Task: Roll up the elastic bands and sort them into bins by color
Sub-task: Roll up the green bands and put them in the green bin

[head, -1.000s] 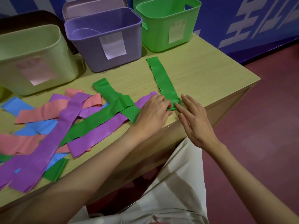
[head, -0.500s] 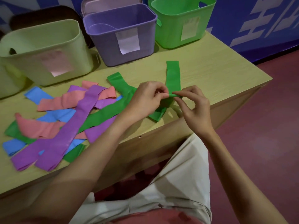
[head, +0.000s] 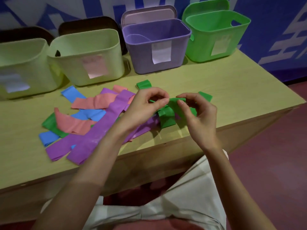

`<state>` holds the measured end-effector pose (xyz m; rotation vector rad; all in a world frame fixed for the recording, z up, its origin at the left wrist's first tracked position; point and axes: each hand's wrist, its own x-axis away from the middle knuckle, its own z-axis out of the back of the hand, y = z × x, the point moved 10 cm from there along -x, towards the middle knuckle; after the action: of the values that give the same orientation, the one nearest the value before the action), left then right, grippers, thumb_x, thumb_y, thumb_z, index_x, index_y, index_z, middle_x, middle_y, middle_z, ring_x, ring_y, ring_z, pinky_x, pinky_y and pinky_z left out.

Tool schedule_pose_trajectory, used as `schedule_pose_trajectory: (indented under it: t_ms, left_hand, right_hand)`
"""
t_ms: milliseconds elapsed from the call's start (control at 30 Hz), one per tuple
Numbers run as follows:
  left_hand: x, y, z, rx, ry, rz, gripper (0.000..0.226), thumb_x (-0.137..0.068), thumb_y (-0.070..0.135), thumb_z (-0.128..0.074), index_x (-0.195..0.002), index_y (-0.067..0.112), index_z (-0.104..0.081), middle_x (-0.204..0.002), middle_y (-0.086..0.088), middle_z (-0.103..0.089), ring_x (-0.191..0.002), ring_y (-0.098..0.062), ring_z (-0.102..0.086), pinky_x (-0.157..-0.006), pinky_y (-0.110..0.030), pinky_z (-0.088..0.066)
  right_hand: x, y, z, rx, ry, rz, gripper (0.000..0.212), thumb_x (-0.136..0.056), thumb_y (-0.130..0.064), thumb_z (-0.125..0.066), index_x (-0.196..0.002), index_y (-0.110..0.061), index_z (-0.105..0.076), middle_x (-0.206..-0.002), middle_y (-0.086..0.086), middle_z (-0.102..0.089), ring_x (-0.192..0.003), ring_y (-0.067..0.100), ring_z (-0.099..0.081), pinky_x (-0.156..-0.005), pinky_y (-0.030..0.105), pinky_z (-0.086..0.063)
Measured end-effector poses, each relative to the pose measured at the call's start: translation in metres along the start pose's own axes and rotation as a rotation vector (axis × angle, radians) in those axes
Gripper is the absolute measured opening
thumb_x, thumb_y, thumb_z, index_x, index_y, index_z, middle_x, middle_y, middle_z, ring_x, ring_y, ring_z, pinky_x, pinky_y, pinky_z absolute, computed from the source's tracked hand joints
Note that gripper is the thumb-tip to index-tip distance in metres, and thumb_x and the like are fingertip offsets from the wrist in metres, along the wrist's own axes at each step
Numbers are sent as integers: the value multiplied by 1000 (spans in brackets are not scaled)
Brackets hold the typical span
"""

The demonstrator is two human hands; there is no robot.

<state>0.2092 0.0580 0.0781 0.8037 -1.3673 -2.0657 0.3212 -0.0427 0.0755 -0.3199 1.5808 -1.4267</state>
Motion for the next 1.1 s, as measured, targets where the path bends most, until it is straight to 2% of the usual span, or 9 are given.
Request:
schedule_pose_trajectory:
  t_ms: [100,300,433,600,767,867,1000,1100]
  left_hand:
    - [3,-6,2,52,37,18,21,-88,3,-61,-83,23,-63,-78,8,-61,-73,0,-55,-69,-14,-41]
    - [6,-5,1,66,100,7,21,-91,2,-57,-87,21,-61,-82,9,-60,-74,7,-52,-71,-12,-41]
    - [7,-7,-3,73,88,30,18,-93,5,-56,-88,21,-62,-84,9,-61,-76,8,-53,-74,-12,-41]
    - [6,-4,-6,83,83,49,15,-94,8,-55,-89,20,-64,-85,9,-63,-81,2,-56,-79,-16,-44]
    - [10,-1,-9,173,59,70,20,-96,8,-51,-85,18,-64,-69,20,-61,-67,8,-51,-65,-12,-40]
    - [11,5,-5,194,87,26,20,-95,7,-53,-83,19,-64,-70,19,-61,-68,6,-51,-66,-14,-40]
    - [16,20,8,169,167,-76,18,-89,4,-62,-84,20,-69,-74,16,-68,-76,3,-60,-72,-14,-45]
    - [20,27,11,164,166,-129,13,-84,4,-68,-90,16,-71,-83,6,-72,-82,-13,-66,-77,-25,-53]
  right_hand:
    - [2,-3,-1,-1,11,36,14,-85,-5,-69,-98,-12,-70,-88,2,-69,-78,14,-62,-74,27,-51]
    - [1,-6,-3,-30,-44,115,27,-82,0,-71,-105,-13,-68,-82,11,-61,-72,24,-54,-69,38,-48]
    - [-1,-7,1,19,-35,140,23,-83,1,-71,-104,-8,-69,-83,12,-61,-74,19,-54,-71,31,-46]
    - [-4,-4,5,-11,-19,100,19,-85,-2,-69,-100,-14,-69,-88,11,-65,-80,23,-59,-71,38,-51]
    - [-5,-13,9,-29,-4,125,13,-83,-4,-71,-94,-10,-70,-88,7,-69,-81,25,-65,-69,42,-53]
    - [-6,-18,8,-28,-7,141,12,-82,-5,-73,-92,-12,-70,-85,4,-69,-79,24,-65,-69,43,-53]
    - [-9,-19,9,-28,-7,145,13,-82,-6,-73,-90,-15,-70,-82,1,-69,-76,20,-65,-68,40,-53]
    - [-11,-22,9,-54,-7,132,15,-82,-7,-73,-89,-19,-69,-81,-1,-68,-75,19,-65,-68,39,-53]
